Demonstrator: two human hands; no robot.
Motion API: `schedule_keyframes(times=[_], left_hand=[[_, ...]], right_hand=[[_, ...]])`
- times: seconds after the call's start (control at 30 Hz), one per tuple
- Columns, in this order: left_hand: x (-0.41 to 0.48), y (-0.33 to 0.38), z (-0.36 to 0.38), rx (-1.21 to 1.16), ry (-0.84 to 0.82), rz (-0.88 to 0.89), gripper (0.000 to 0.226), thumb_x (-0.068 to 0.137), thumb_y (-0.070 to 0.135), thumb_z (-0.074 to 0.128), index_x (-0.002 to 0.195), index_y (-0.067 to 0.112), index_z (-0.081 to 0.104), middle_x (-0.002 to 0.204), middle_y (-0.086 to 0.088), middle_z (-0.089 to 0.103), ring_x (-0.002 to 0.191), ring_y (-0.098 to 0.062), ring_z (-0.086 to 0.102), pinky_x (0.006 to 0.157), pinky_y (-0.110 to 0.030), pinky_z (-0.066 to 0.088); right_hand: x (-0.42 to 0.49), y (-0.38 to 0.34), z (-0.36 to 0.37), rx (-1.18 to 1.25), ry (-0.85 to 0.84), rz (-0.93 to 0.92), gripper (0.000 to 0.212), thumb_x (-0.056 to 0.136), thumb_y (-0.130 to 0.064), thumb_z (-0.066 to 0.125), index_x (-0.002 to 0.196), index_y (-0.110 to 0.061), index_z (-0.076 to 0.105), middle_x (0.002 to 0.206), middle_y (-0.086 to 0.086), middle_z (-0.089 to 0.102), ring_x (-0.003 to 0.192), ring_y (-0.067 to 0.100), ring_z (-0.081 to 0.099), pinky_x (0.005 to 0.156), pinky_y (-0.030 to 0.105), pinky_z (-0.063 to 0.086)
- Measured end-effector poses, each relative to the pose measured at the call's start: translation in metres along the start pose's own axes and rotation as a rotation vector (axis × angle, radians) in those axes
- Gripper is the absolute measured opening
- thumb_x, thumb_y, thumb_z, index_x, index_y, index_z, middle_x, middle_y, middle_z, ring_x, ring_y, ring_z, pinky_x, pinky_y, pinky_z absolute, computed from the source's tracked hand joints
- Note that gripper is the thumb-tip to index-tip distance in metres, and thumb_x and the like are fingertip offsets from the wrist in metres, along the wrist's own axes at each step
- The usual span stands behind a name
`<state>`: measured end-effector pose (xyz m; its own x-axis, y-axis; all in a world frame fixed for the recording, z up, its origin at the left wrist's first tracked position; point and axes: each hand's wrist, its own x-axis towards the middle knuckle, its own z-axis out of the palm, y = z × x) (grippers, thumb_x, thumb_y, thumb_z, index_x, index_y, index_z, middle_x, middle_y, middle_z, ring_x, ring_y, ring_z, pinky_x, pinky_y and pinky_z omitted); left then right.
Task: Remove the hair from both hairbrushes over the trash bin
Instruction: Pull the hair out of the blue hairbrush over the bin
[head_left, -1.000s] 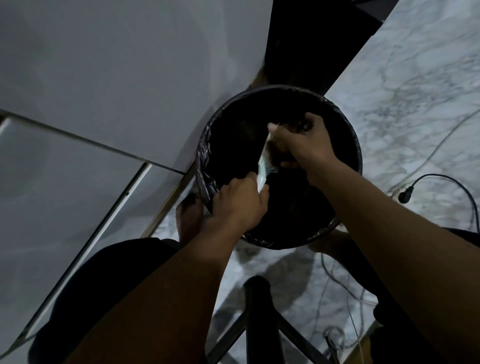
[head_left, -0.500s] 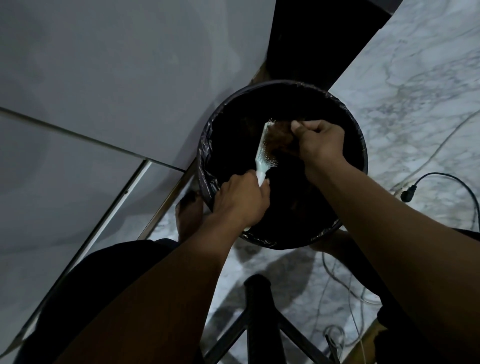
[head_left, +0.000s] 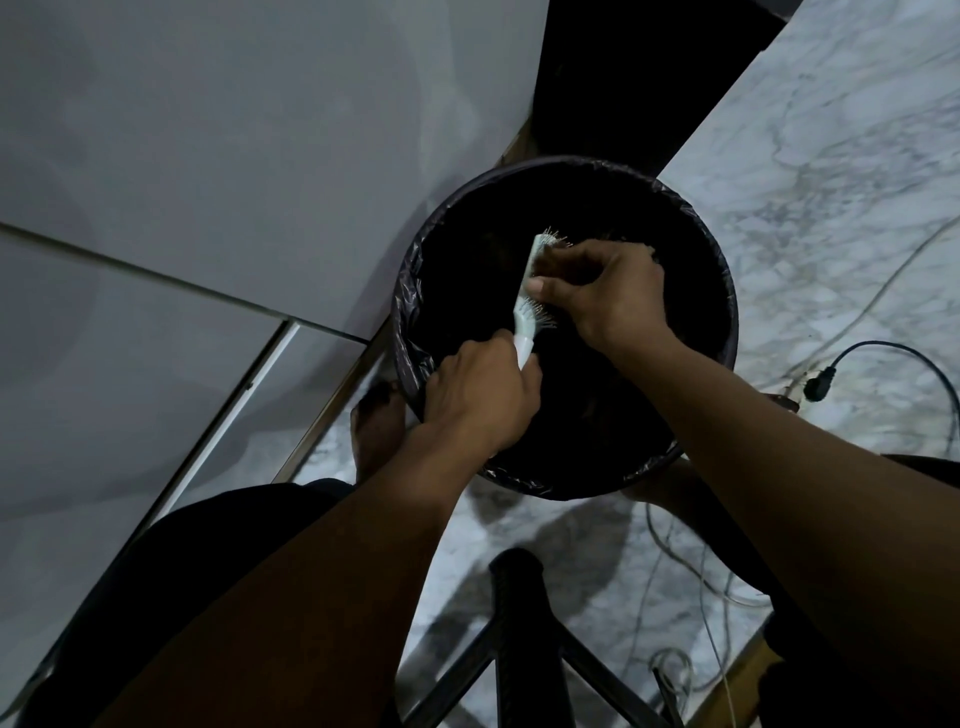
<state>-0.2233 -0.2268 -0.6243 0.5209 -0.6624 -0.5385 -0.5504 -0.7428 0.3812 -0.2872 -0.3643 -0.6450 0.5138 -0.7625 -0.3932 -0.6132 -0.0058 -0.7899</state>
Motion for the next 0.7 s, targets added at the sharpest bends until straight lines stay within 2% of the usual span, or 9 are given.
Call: schedule_keyframes(times=[0.13,0.2,0.23,0.33,0.4,0.5,0.57,0.63,0.7], left_hand=[[0.001,-0.001,-0.001,0.009,-0.005,0.006,0.036,0.099,0.045,0.048,0.110,0.012,0.058,0.108,-0.016,0.066,0.098,-0.040,0.064,0.070,-0.037,0.039],[0.001,-0.002,-0.001,0.005,-0.009,-0.002,0.036,0.099,0.045,0.047,0.110,0.013,0.058,0.108,-0.015,0.066,0.098,-0.040,0.063,0.070,-0.037,0.038],[0.001,-0.002,-0.001,0.004,-0.008,-0.004,0.036,0.099,0.046,0.047,0.111,0.013,0.057,0.108,-0.016,0.065,0.098,-0.040,0.063,0.070,-0.037,0.038],[0.003,-0.002,-0.004,0.013,0.003,-0.011,0.036,0.100,0.045,0.045,0.114,0.013,0.055,0.111,-0.016,0.063,0.101,-0.041,0.060,0.071,-0.038,0.036],[0.004,-0.002,-0.005,0.016,0.018,-0.021,0.037,0.100,0.045,0.045,0.116,0.013,0.054,0.112,-0.016,0.063,0.102,-0.041,0.060,0.071,-0.038,0.035],[0.004,-0.003,-0.005,0.013,0.036,-0.034,0.037,0.099,0.045,0.046,0.115,0.013,0.054,0.112,-0.016,0.064,0.102,-0.042,0.061,0.070,-0.038,0.036],[0.003,-0.002,-0.005,0.031,0.036,-0.020,0.037,0.100,0.046,0.045,0.114,0.013,0.054,0.111,-0.016,0.065,0.101,-0.041,0.062,0.070,-0.038,0.036],[0.001,-0.001,-0.006,0.059,0.033,0.015,0.036,0.100,0.046,0.045,0.115,0.014,0.054,0.111,-0.016,0.065,0.101,-0.041,0.062,0.071,-0.038,0.035],[-0.001,0.001,-0.006,0.066,0.025,0.043,0.036,0.100,0.045,0.045,0.115,0.014,0.054,0.111,-0.015,0.065,0.100,-0.041,0.062,0.072,-0.038,0.035]], right_hand=[[0.001,0.000,0.003,-0.022,0.082,0.008,0.019,0.074,-0.026,0.086,0.092,-0.023,0.082,0.090,-0.008,0.077,0.096,0.013,0.072,0.090,0.034,0.059],[0.005,0.003,0.002,0.102,0.078,0.098,0.008,0.077,-0.018,0.085,0.081,-0.019,0.079,0.081,-0.001,0.077,0.078,0.016,0.076,0.078,0.038,0.063],[0.007,0.003,0.001,0.208,0.069,0.152,0.009,0.080,-0.012,0.082,0.077,-0.016,0.075,0.078,0.004,0.076,0.069,0.017,0.076,0.071,0.040,0.064],[0.008,-0.003,-0.002,0.531,0.033,0.299,0.011,0.090,-0.002,0.069,0.082,-0.008,0.065,0.077,0.009,0.071,0.057,0.012,0.071,0.057,0.032,0.060],[0.007,-0.008,-0.003,0.666,0.015,0.410,0.002,0.094,-0.004,0.064,0.092,-0.005,0.064,0.082,0.010,0.070,0.061,0.013,0.070,0.054,0.030,0.059],[0.008,-0.015,-0.005,0.716,0.025,0.471,0.003,0.094,-0.012,0.063,0.094,-0.011,0.059,0.100,0.012,0.068,0.088,0.025,0.071,0.062,0.040,0.063],[0.010,-0.014,-0.006,0.647,0.007,0.385,0.024,0.088,-0.028,0.072,0.103,-0.016,0.057,0.115,0.009,0.066,0.103,0.025,0.069,0.073,0.046,0.064],[0.008,-0.013,-0.006,0.445,0.011,0.234,0.052,0.074,-0.043,0.083,0.116,-0.022,0.061,0.118,0.000,0.068,0.107,0.016,0.068,0.086,0.039,0.061],[0.007,-0.009,-0.004,0.208,0.054,0.122,0.055,0.067,-0.047,0.087,0.114,-0.024,0.071,0.108,-0.005,0.074,0.103,0.010,0.070,0.093,0.034,0.058]])
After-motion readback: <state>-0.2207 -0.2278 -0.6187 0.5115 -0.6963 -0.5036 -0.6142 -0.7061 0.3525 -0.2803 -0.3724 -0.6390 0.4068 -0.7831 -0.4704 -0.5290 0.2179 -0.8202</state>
